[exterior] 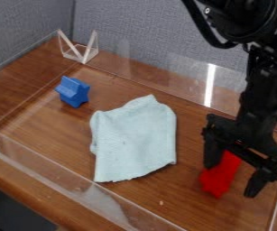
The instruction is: Move the red object to the left of cloth
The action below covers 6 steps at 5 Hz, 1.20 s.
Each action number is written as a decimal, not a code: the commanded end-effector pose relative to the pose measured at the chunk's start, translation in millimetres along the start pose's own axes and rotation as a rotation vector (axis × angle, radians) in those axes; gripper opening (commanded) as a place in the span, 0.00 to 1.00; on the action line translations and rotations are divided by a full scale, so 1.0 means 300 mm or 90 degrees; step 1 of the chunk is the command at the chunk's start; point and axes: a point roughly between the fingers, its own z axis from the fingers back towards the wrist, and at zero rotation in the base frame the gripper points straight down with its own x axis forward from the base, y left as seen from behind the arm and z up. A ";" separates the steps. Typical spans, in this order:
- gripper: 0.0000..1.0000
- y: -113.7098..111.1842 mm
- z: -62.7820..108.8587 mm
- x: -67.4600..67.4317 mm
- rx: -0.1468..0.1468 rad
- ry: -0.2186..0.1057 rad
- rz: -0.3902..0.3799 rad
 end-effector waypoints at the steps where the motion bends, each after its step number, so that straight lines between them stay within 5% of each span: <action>1: 1.00 -0.006 0.061 0.015 0.000 -0.048 -0.004; 3: 1.00 -0.004 0.098 0.020 0.006 -0.083 0.003; 6: 1.00 0.003 0.079 0.028 0.008 -0.105 0.009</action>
